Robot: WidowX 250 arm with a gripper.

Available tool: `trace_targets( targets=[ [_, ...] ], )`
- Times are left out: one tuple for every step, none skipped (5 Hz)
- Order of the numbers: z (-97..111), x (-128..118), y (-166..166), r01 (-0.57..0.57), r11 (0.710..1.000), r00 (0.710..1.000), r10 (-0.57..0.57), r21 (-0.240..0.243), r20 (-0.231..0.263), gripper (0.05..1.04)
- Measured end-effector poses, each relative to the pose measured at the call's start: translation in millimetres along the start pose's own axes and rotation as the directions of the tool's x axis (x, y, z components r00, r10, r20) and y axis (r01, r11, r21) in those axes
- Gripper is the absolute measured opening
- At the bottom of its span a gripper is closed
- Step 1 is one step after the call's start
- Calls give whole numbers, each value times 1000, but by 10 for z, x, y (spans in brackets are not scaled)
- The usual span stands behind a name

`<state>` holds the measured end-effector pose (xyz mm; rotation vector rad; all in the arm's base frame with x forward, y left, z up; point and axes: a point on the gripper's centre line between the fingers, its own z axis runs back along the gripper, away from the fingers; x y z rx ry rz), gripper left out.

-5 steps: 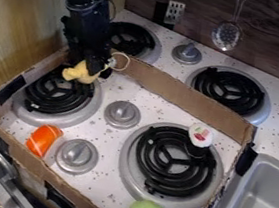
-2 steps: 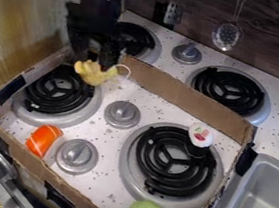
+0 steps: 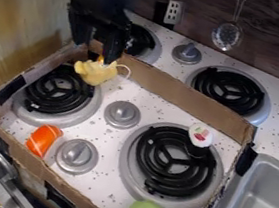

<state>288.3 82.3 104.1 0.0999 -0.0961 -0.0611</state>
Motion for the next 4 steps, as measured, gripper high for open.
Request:
trace_targets(
  targets=[
    [183,-97,-175,20,999,998,-23,-49,-59,997],
    [458,-222,-401,23,999,998,-26,-43,-59,997],
    [548,-341,-616,13,999,998,-15,-41,-59,997],
    [566,-419,-818,-11,999,999,10,-34,-32,997]
  ],
)
